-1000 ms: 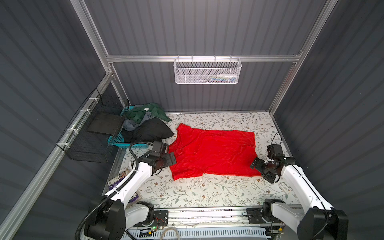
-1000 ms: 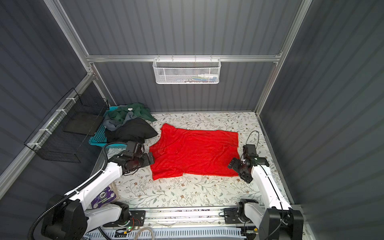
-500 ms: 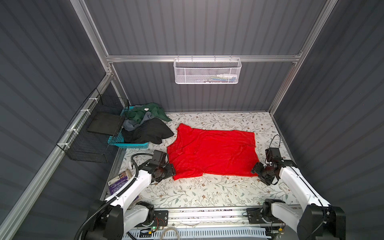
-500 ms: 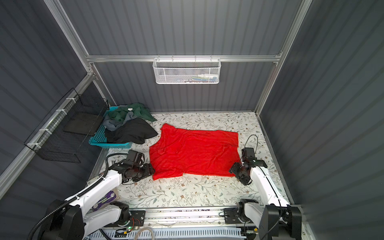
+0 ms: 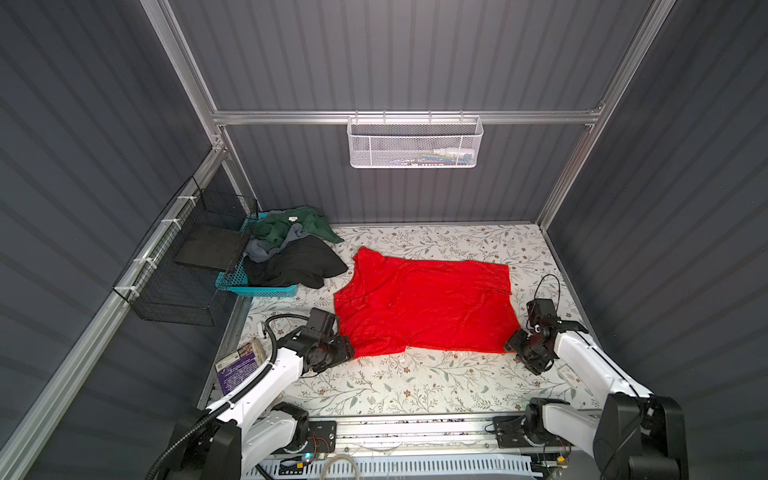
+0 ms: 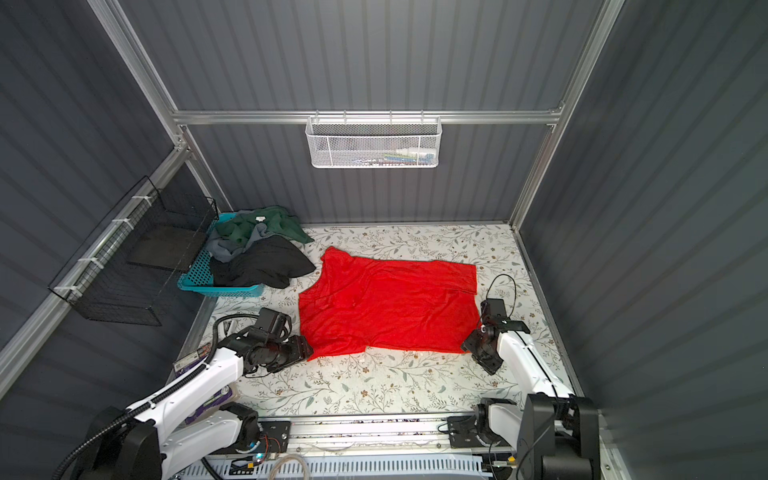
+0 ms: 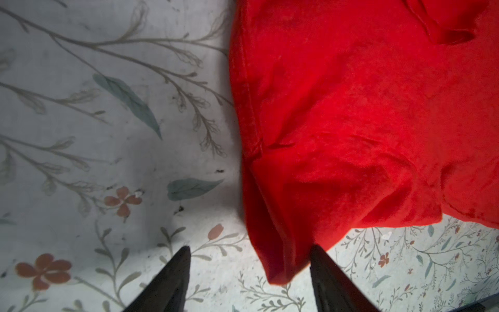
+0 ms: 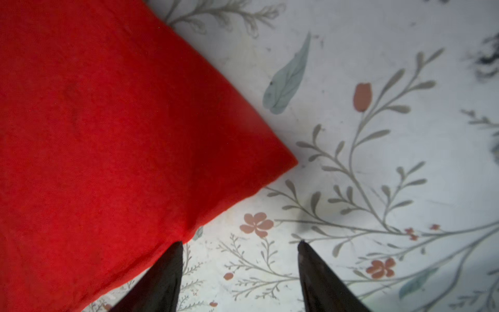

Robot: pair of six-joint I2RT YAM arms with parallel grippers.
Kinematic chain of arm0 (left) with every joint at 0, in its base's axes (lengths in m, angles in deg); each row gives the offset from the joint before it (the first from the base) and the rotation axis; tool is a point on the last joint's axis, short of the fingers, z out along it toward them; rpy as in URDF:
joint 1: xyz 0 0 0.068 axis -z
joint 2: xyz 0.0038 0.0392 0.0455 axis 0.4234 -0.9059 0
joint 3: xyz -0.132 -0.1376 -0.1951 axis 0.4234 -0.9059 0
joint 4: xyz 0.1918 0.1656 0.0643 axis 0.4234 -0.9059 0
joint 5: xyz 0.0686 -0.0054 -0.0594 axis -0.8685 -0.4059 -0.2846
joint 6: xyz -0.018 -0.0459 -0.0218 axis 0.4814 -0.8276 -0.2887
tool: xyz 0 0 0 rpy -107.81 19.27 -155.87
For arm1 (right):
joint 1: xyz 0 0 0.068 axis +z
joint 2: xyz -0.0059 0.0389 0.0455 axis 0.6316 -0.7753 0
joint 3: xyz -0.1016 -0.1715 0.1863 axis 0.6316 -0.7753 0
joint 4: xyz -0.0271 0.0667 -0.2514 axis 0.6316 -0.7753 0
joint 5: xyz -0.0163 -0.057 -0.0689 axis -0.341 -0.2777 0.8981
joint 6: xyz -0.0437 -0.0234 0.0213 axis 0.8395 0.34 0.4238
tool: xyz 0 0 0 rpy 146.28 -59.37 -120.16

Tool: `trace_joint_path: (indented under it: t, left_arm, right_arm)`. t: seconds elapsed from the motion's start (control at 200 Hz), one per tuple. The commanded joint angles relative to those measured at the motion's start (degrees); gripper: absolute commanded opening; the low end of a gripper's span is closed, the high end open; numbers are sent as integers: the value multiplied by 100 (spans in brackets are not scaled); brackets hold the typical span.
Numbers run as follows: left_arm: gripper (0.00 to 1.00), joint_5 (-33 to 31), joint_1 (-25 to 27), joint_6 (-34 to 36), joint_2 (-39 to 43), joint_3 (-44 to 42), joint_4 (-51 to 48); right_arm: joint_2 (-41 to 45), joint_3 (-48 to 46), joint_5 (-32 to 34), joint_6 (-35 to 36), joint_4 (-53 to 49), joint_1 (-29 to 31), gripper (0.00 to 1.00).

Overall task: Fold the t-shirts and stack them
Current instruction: 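Lower both grippers to the red shirt's corners nearest the robot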

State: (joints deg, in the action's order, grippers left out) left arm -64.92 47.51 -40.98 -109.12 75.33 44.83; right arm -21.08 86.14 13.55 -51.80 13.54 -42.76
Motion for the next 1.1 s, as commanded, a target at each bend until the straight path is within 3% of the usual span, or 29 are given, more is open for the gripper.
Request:
trace_joint_path:
  t: [0.0, 0.23, 0.83, 1.096]
  left_arm:
    - [71, 168, 21, -37, -128, -91, 256]
    - [71, 131, 22, 58, -295, -40, 294]
    - [70, 225, 30, 68, -506, 144, 305]
    - [66, 320, 37, 174, -563, 213, 238]
  right_arm:
    - [-150, -89, 315, -235, 214, -16, 65]
    - [-493, -71, 605, -354, 417, -243, 53]
    - [-989, 147, 318, -273, 871, -282, 48]
    - [-942, 36, 366, -238, 924, -279, 15]
